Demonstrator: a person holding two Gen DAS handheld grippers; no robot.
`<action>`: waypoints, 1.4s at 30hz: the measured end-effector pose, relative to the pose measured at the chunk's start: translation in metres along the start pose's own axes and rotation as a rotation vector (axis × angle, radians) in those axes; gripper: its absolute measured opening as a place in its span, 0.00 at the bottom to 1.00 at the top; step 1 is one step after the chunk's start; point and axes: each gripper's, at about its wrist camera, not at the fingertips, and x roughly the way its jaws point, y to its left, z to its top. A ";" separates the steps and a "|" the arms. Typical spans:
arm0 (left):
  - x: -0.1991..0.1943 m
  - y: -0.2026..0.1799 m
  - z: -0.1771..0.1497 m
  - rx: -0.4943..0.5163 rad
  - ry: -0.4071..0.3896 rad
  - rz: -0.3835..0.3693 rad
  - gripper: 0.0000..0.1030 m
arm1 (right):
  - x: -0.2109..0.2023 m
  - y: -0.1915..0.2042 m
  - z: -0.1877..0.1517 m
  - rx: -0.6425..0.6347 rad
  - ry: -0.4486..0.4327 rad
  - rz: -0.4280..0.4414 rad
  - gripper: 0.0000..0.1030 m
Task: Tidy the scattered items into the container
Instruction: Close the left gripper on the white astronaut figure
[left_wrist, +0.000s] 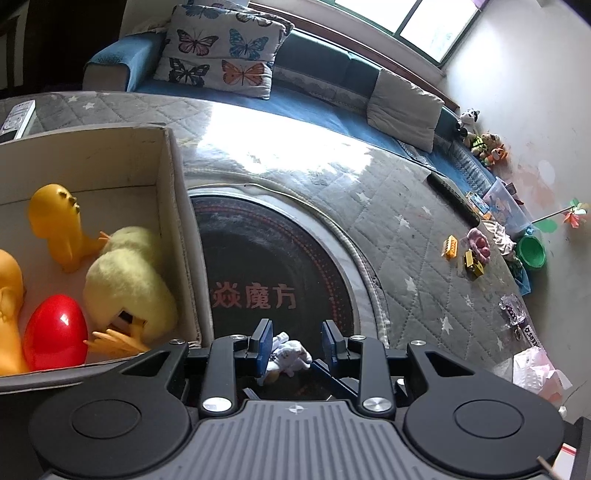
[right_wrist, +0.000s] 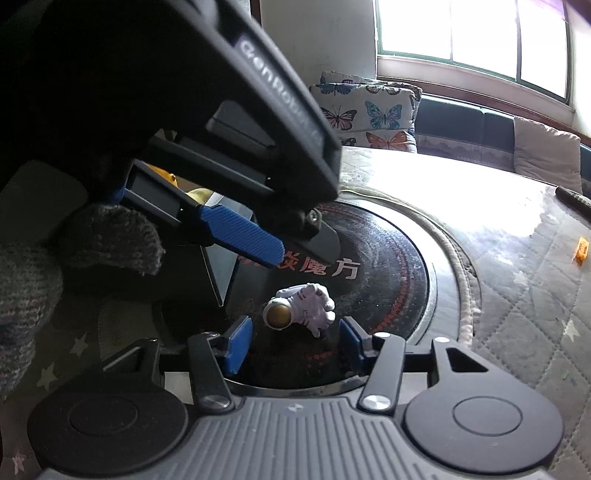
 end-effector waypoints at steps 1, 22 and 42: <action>0.000 0.000 0.000 -0.001 0.000 0.001 0.31 | 0.001 -0.001 0.002 0.001 0.000 -0.001 0.52; 0.008 -0.010 -0.005 0.029 0.004 0.021 0.31 | -0.006 -0.014 -0.005 -0.002 -0.004 0.002 0.41; 0.023 -0.012 -0.017 0.014 0.060 0.028 0.34 | -0.017 -0.013 -0.017 -0.025 0.004 -0.005 0.41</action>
